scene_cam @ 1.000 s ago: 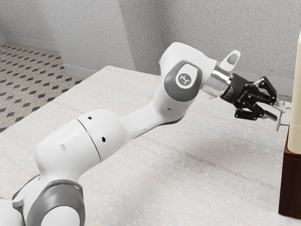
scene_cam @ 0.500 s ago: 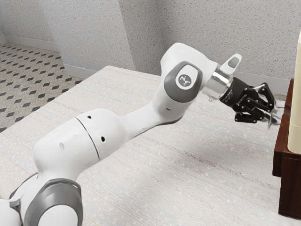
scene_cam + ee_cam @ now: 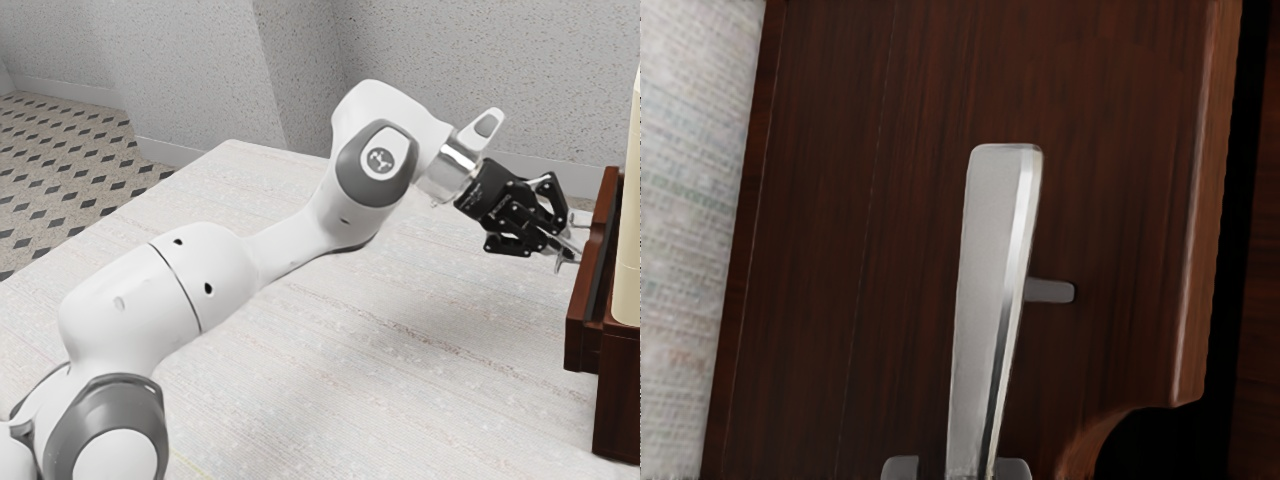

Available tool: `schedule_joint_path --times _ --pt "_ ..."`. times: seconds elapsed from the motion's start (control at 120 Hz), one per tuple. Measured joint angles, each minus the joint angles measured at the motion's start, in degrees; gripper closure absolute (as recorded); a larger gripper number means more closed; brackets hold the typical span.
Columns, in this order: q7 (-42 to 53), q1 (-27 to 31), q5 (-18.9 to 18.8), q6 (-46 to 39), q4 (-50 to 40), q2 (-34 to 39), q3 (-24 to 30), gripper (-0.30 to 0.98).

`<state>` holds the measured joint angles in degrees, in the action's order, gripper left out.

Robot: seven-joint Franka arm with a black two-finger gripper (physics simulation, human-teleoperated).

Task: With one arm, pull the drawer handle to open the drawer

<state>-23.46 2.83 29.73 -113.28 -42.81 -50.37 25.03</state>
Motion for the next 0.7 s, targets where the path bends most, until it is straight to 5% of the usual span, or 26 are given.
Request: schedule_joint_path --times 0.7 --pt "-2.3 0.8 -2.0 3.2 -0.1 1.9 -2.5 0.66"
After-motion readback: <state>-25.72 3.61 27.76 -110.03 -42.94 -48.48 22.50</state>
